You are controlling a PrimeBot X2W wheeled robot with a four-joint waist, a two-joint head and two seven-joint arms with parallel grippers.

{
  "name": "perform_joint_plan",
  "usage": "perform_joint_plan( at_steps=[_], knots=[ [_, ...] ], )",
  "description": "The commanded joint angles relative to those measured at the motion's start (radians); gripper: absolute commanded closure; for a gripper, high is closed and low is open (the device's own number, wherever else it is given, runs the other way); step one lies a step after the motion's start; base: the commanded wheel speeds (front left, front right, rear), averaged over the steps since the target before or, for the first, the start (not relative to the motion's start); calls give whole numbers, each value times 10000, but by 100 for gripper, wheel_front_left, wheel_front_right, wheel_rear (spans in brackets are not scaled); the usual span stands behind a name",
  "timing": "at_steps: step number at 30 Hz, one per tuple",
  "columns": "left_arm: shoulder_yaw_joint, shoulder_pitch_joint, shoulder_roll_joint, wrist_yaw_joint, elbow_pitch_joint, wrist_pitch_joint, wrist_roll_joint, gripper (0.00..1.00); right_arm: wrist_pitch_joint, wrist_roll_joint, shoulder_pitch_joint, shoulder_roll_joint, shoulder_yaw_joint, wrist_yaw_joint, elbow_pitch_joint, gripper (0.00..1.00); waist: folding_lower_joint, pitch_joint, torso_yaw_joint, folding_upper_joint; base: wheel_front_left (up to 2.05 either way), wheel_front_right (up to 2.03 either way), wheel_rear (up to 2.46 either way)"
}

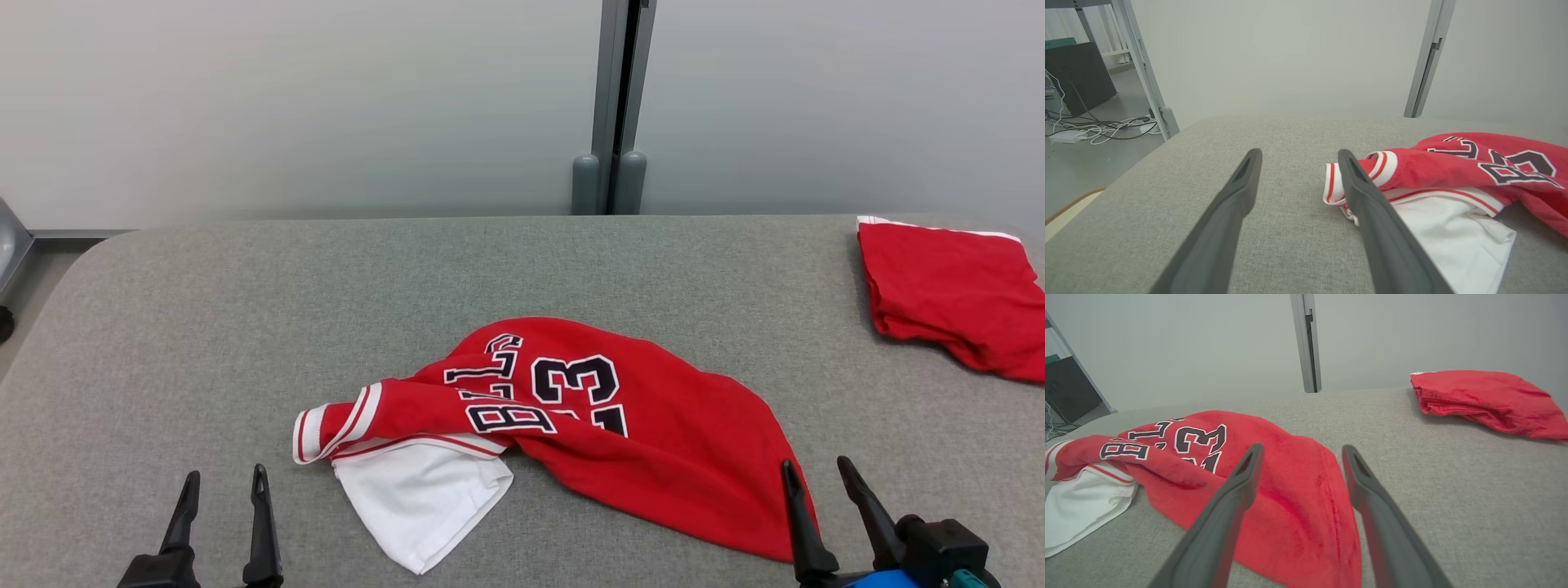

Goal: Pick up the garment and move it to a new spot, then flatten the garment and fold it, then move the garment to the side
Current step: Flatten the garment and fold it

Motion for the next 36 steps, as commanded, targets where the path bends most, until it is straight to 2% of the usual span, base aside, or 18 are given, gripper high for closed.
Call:
perform_joint_plan(
  at_steps=[1,23,36],
  knots=[
    [-47,122,-7,-29,-29,-24,70,0,-48,73,147,-2,27,1,-43,0,0,-11,-11,1,0,0,0],
    [-164,60,-9,-51,121,-23,-20,0,-50,-110,246,-5,22,1,425,0,0,-155,-122,1,0,0,0],
    [-2418,182,-3,-190,2170,-23,-967,0,-44,-551,-130,-9,-355,1,2046,0,0,-29,-317,1,0,0,0]
  ],
)
